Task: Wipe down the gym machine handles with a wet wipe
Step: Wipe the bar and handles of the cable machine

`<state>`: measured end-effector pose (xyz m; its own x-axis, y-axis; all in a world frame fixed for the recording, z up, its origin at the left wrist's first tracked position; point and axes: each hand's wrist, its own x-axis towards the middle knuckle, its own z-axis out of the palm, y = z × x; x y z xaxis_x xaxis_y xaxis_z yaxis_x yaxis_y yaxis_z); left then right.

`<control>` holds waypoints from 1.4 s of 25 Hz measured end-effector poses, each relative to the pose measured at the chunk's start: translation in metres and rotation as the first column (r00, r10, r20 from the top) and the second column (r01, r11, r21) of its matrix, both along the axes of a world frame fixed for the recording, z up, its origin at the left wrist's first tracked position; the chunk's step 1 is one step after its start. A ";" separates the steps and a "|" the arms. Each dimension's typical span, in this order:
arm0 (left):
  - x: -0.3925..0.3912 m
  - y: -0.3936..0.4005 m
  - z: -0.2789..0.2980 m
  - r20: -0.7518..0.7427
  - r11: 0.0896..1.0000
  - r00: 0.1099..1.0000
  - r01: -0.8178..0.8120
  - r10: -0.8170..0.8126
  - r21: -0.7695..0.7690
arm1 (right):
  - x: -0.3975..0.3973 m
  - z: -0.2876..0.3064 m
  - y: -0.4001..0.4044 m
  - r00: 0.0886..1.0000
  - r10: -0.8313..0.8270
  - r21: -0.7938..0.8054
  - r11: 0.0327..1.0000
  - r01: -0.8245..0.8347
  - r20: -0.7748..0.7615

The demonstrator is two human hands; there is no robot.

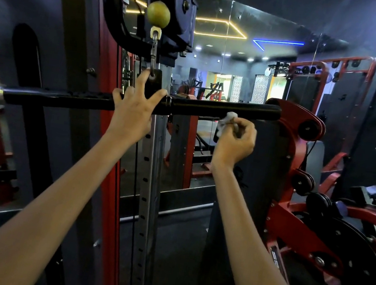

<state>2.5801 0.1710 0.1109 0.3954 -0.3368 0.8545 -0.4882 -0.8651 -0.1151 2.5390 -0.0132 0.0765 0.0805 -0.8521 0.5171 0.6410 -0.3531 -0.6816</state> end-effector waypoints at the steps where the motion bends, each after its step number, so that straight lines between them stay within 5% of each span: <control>1: 0.000 0.000 -0.001 0.009 1.000 1.000 0.004 -0.004 0.002 | 0.000 0.001 -0.005 1.000 -0.016 0.071 0.997 0.014 0.021; 4: 0.000 -0.001 -0.002 0.013 1.000 1.000 -0.011 0.011 0.004 | 0.001 0.004 -0.003 0.998 0.070 0.116 0.991 -0.069 -0.006; 9: 0.001 -0.005 -0.003 -0.003 1.000 1.000 -0.018 0.018 -0.012 | 0.003 0.001 0.034 0.989 0.141 -0.054 0.988 -0.144 -0.045; 13: -0.001 -0.006 -0.002 -0.035 1.000 0.999 -0.023 0.024 0.016 | 0.004 0.006 0.019 0.995 0.100 0.128 0.987 -0.100 0.009; 20: 0.000 -0.007 -0.005 -0.043 0.999 0.998 -0.041 0.042 0.027 | 0.011 -0.005 0.061 0.951 0.305 -0.049 0.950 -0.308 -0.056; 24: -0.003 -0.007 -0.004 -0.049 0.998 0.998 -0.043 0.045 0.040 | 0.014 -0.004 0.053 0.955 0.296 0.095 0.952 -0.292 -0.026; 29: -0.003 -0.007 -0.005 -0.058 0.998 0.997 -0.046 0.049 0.051 | 0.019 -0.005 0.086 0.879 0.470 0.024 0.883 -0.469 -0.079; 35: -0.005 -0.012 -0.006 -0.065 0.996 0.996 -0.060 0.063 0.060 | 0.006 0.007 0.034 0.913 0.394 0.215 0.887 -0.408 0.109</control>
